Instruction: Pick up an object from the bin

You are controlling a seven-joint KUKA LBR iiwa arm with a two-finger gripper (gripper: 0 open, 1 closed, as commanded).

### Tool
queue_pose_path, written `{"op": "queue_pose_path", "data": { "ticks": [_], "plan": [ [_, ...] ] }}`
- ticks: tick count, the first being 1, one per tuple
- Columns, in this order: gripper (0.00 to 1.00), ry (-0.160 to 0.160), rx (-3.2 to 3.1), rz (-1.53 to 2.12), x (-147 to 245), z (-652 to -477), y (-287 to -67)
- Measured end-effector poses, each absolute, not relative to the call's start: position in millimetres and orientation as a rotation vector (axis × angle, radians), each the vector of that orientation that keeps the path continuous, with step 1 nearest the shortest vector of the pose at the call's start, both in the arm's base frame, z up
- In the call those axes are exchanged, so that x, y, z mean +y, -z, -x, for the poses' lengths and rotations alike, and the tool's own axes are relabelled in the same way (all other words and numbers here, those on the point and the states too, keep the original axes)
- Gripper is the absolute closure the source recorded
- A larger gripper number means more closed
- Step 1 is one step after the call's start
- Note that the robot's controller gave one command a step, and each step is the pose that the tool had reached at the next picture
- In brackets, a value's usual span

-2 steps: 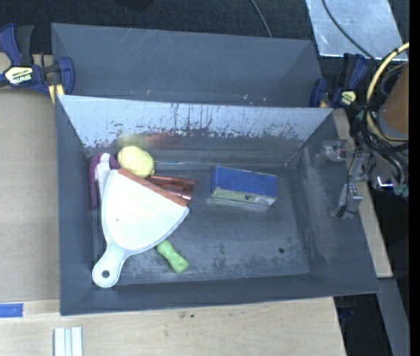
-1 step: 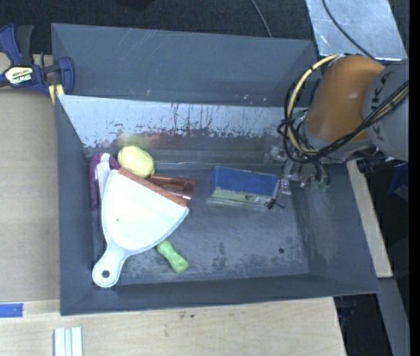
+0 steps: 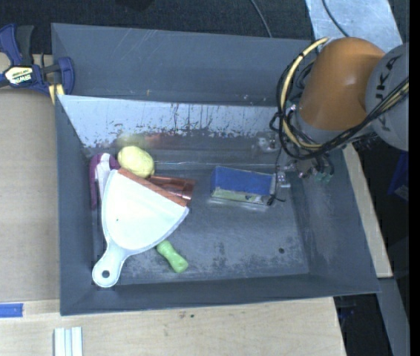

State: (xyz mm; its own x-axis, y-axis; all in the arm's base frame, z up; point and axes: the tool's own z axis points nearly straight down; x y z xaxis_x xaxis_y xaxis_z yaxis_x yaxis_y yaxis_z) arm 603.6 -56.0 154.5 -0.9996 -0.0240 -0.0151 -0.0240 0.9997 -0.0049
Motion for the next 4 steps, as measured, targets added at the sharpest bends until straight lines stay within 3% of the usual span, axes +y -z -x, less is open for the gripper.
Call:
{"op": "queue_pose_path", "data": {
  "ticks": [1, 2, 3, 4],
  "plan": [
    [0.00, -0.001, 3.114, -0.406, -43, -607.3, -99],
    [0.00, 0.005, 3.101, -0.390, -25, -625.4, -71],
    [1.00, -0.003, 3.028, -0.770, -29, -612.8, -72],
    [1.00, -0.003, 3.029, -0.769, -29, -612.8, -72]
  ]
}}
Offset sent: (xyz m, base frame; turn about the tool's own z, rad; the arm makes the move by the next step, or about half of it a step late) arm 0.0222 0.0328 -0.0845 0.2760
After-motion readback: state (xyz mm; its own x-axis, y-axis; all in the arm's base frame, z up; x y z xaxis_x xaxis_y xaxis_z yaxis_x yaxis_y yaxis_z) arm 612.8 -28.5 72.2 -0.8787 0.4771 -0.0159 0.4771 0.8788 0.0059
